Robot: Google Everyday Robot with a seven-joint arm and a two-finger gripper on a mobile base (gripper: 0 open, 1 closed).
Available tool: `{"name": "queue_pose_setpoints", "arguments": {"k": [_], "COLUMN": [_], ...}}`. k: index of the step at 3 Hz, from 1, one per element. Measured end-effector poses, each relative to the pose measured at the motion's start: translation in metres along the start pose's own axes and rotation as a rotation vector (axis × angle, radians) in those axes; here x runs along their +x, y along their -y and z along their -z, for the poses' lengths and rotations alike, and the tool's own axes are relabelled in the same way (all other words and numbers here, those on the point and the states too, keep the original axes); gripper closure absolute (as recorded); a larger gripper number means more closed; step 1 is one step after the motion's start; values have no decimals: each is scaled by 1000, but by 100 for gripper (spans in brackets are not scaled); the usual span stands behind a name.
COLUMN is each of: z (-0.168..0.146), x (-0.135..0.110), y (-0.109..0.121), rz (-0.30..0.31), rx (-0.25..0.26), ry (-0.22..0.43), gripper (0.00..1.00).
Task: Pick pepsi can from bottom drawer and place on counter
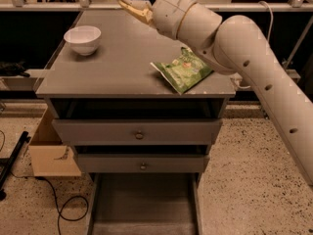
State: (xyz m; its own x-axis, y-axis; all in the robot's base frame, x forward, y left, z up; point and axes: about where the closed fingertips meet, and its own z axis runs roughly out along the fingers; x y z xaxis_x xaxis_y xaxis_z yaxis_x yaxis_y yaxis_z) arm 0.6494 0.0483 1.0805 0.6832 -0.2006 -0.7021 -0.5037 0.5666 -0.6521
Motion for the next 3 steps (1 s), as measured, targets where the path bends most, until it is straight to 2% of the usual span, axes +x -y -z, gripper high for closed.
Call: {"name": "queue_pose_setpoints", "arguments": {"k": [1, 2, 3], "z": [-3, -9, -5], "x": [-1, -12, -21], "y": [2, 11, 20], "rz": [-57, -140, -231], "rx": [-37, -109, -200], "ry": [-13, -42, -107], "gripper": [100, 100, 100]}}
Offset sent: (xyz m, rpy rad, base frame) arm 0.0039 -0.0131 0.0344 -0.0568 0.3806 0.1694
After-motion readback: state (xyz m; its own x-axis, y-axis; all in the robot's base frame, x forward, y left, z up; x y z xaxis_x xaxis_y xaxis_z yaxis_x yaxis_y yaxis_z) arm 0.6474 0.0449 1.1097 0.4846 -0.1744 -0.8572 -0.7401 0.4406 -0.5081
